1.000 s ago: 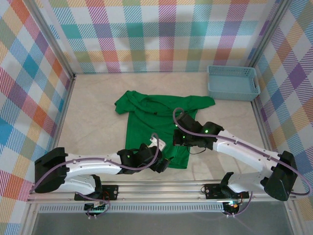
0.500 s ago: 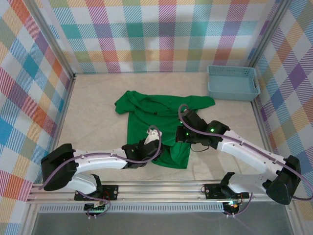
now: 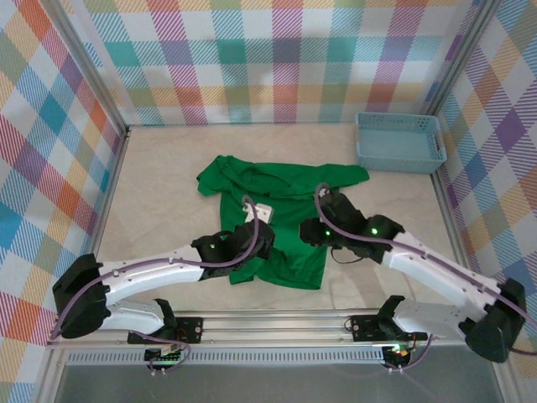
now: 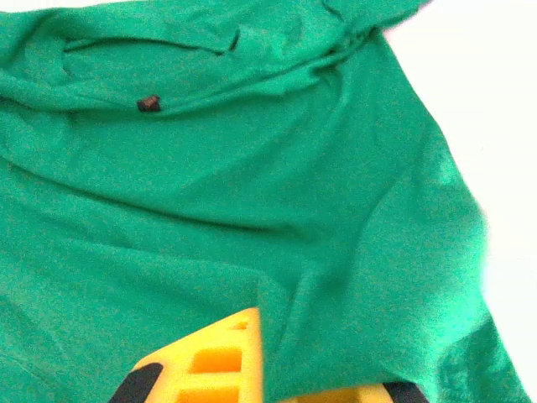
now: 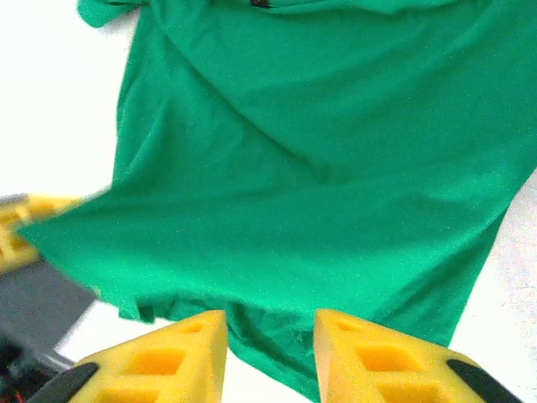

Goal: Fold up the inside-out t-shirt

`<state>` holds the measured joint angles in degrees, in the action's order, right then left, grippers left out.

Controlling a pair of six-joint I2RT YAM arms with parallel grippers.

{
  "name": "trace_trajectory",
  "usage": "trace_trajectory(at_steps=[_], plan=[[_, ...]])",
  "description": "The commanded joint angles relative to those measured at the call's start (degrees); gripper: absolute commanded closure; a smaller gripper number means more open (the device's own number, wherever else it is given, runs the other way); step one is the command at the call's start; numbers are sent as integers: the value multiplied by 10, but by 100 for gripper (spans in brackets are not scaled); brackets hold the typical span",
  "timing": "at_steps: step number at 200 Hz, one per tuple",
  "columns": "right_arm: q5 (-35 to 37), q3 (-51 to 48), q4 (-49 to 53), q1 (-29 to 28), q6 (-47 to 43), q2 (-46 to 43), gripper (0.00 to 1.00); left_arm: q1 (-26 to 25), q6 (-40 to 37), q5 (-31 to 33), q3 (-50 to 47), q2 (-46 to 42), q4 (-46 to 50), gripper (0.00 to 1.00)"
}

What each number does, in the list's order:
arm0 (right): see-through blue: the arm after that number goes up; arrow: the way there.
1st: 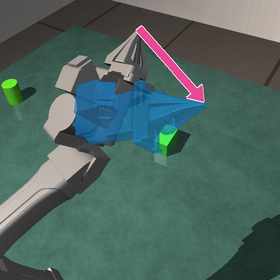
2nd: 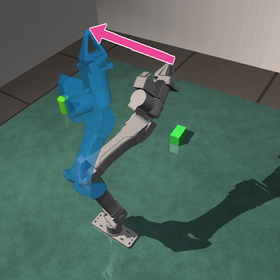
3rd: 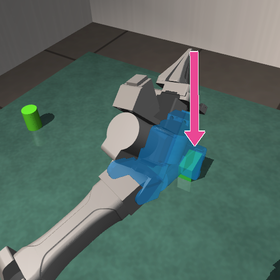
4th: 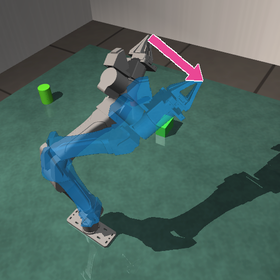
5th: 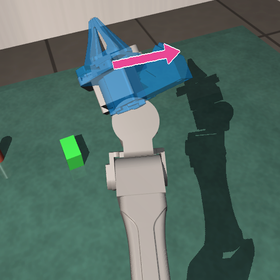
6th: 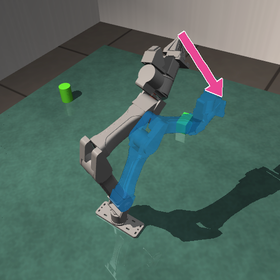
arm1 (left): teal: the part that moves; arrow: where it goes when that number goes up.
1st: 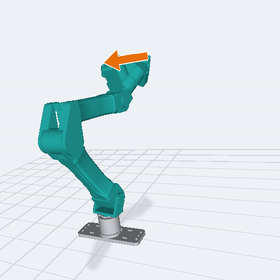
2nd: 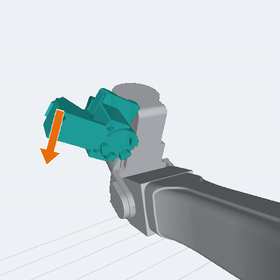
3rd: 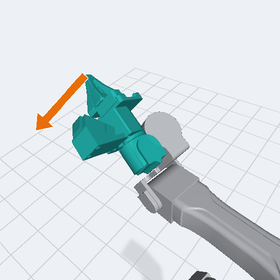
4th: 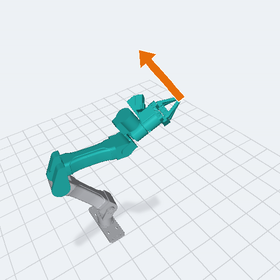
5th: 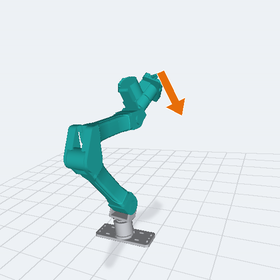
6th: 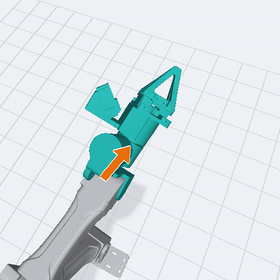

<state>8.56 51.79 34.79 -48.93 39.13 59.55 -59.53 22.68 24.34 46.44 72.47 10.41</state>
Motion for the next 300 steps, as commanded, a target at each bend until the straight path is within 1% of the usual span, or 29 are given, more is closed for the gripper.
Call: trace_trajectory(at_steps=[1,21,31,37,46,60,75,91,96,110,134,159,183,189,200,221,247,273,287,300], plan=[[-31,-54,-79,-33,-48,-71,59,25,-6,-54,21,-25,14,100],[-22,-101,-131,-93,-59,-84,54,41,-16,-73,33,-32,25,100],[-11,-126,-175,-131,-66,-77,47,45,-22,-78,39,-32,30,100],[-5,-139,-207,-152,-71,-70,45,46,-26,-80,43,-34,33,100],[7,-158,-254,-179,-82,-53,44,48,-31,-84,50,-34,39,100],[17,-180,-324,-202,-107,-16,42,50,-36,-86,58,-36,47,100],[22,-195,-377,-213,-135,30,41,53,-40,-91,64,-44,50,100],[21,-224,-466,-224,-174,67,41,55,-44,-93,67,-52,50,100],[25,-231,-496,-228,-188,78,40,56,-44,-95,68,-54,70,100],[25,-246,-552,-231,-220,108,39,57,-47,-97,71,-62,75,100],[22,-251,-615,-231,-273,161,38,62,-51,-101,72,-72,80,100],[-2,-265,-697,-234,-328,206,37,67,-53,-105,75,-79,85,100],[-11,-255,-705,-235,-352,240,36,70,-57,-110,79,-82,91,100],[-19,-254,-729,-235,-354,248,36,70,-59,-111,81,-83,92,100],[-28,-245,-733,-235,-367,269,35,71,-60,-115,81,-85,91,100],[-19,-225,-735,-231,-377,302,35,71,-62,-118,82,-87,91,100],[7,-218,-728,-196,-362,320,35,72,-65,-121,81,-94,96,100],[-1,-213,-713,-169,-372,323,35,72,-73,-117,80,-106,104,100],[-3,-210,-682,-161,-381,321,35,72,-77,-109,81,-111,110,100],[-15,-218,-690,-150,-385,317,34,72,-82,-102,82,-116,115,100]])
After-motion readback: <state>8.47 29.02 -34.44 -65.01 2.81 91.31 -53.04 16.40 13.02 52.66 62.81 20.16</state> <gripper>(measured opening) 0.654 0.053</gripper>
